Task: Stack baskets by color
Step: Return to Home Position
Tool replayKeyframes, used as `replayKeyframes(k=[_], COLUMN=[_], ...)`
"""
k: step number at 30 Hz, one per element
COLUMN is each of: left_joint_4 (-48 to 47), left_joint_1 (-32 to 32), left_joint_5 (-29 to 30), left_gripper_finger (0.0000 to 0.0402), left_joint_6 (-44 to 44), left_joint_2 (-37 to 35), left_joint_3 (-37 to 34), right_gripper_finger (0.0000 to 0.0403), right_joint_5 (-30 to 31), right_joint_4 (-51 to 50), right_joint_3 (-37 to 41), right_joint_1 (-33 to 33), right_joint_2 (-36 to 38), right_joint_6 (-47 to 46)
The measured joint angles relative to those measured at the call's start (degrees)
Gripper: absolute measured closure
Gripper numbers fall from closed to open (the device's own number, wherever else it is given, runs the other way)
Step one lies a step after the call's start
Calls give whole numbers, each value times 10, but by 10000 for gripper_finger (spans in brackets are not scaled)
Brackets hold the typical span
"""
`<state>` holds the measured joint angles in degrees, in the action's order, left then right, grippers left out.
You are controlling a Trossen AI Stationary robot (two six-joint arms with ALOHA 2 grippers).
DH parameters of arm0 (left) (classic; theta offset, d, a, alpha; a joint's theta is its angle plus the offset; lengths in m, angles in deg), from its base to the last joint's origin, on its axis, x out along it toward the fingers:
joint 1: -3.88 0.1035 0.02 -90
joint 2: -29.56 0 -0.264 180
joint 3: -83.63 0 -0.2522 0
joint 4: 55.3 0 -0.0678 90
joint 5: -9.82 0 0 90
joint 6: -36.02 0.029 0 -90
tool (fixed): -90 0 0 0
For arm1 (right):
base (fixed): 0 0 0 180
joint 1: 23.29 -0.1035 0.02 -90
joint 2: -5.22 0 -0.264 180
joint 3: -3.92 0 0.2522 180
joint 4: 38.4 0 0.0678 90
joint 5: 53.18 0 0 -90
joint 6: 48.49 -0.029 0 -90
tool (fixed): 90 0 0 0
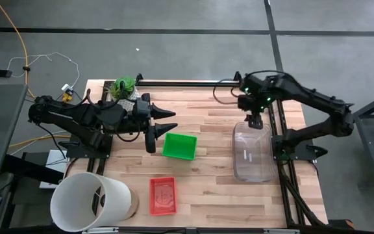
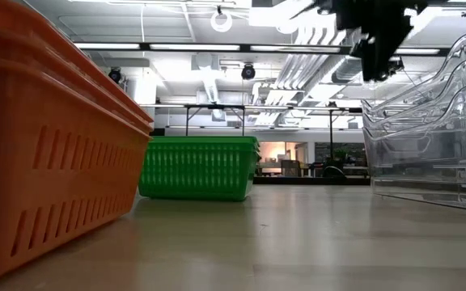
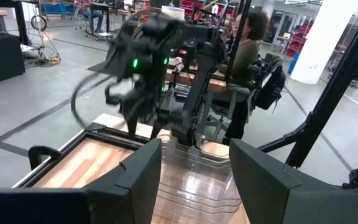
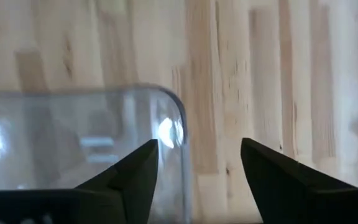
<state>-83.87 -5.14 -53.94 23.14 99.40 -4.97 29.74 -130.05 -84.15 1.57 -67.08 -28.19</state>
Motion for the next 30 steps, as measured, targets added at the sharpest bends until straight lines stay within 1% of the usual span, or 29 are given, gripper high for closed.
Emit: replayKeyframes(k=[2, 4, 7, 9, 12, 15, 17, 20, 22, 26, 28, 30], left_joint_4=[-5, -13, -29, -41, -49, -52, -51, -52, -51, -49, -44, -46], left_joint_1=[0, 0, 0, 3, 15, 39, 56, 81, 95, 116, 119, 120], left_joint_5=[1, 4, 13, 14, -4, -42, -68, -104, -127, -156, -163, -170], left_gripper_finger=[225, 225, 225, 225, 225, 225, 225, 234, 246, 293, 324, 360], left_joint_6=[0, 4, 6, 7, 11, 11, 19, 35, 43, 47, 51, 55], left_joint_2=[0, 0, 0, 0, 0, 0, 0, 0, 0, -6, -6, -5], left_joint_3=[0, 0, 0, 0, 0, 0, 0, 0, 0, 0, 0, 0], right_gripper_finger=[182, 182, 186, 190, 199, 218, 237, 276, 308, 382, 396, 389], right_joint_5=[-21, -49, -86, -92, -91, -58, -27, -15, -15, -15, -2, 4], right_joint_4=[0, 13, 70, 114, 198, 319, 413, 523, 545, 525, 517, 520], right_joint_3=[-18, -20, 9, 43, 97, 148, 181, 220, 232, 235, 235, 235], right_joint_1=[0, 0, -1, -8, -26, -47, -61, -74, -79, -89, -94, -97], right_joint_2=[15, 42, 105, 155, 233, 294, 322, 342, 342, 331, 327, 322], right_joint_6=[-23, -50, -114, -167, -239, -299, -325, -335, -325, -305, -306, -312])
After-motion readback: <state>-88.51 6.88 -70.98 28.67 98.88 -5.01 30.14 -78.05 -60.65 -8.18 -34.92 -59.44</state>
